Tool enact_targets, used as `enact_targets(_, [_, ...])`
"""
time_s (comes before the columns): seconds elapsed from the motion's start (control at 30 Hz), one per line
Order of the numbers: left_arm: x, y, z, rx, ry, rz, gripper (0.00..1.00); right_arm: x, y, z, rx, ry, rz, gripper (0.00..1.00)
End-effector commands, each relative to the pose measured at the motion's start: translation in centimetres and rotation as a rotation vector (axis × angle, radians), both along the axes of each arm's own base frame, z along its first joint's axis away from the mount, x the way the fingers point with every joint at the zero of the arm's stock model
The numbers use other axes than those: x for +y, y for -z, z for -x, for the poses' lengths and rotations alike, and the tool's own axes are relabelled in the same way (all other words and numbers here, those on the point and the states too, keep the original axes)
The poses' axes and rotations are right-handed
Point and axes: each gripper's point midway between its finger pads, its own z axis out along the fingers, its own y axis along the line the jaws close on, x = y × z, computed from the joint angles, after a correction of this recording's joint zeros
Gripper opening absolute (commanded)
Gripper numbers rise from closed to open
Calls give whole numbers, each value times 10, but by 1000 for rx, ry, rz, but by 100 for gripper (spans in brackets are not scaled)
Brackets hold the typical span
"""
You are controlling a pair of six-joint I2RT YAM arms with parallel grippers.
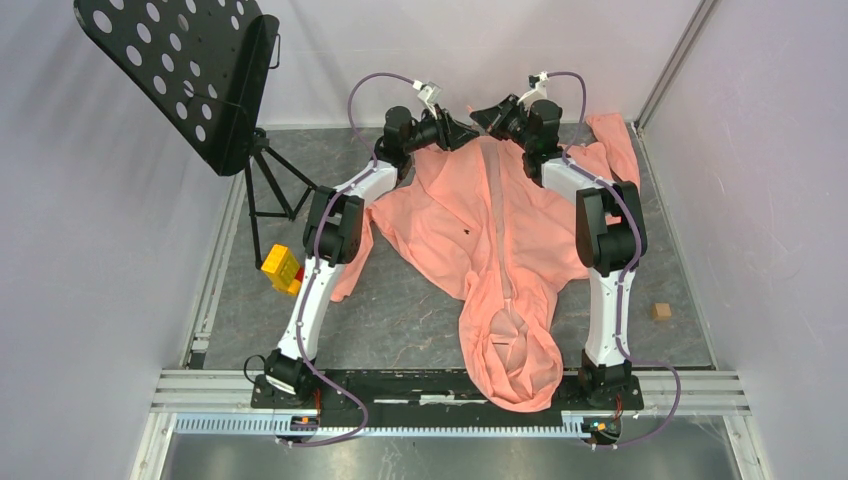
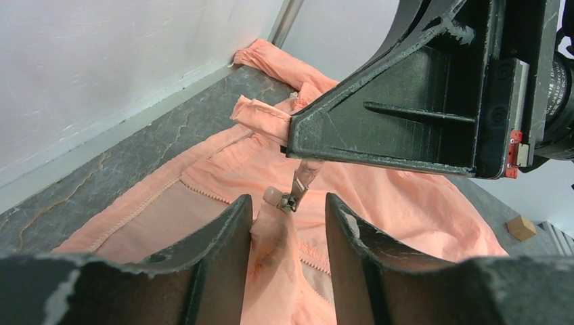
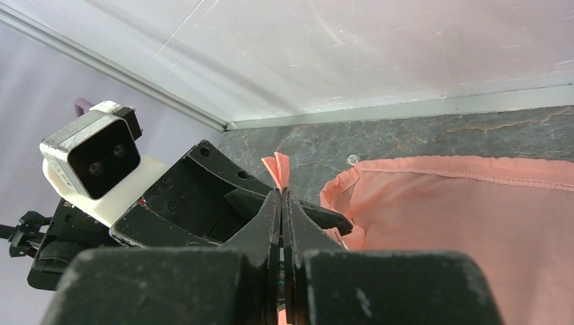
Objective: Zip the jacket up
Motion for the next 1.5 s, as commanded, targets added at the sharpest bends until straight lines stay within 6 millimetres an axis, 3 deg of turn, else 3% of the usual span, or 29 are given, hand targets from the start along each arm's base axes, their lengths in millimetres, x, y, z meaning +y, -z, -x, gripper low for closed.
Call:
enact_targets(0.0, [4,-66,5,-93,1,69,49,4,-45,7,-100,-19,-27,0])
enact_targets(0.4, [7,-70,2,-99,-25,80,34,3,-44,7,-95,-18,-26,0])
enact_targets(0.73, [9,-70,0,-95,-46,80,39,5,-45,8,-98,-20,-27,0])
enact_targets(0.87, [9,-71,0,-97,-47,75,34,5,-46,8,-98,-20,-27,0])
enact_targets(1.03, [9,-72,0,-96,-49,77,18,6,-47,8,-104,-21,-21,0])
enact_targets(1.13, [8,-73,2,-94,-35,86,2,4,-46,8,-115,-16,11,17])
enact_targets(1.3, [6,-71,9,-86,8,90,2,-10,-55,9,-173,-37,88,42])
enact_targets(1.47, [5,-70,19,-79,82,102,2,-43,-59,15,-240,-60,168,59])
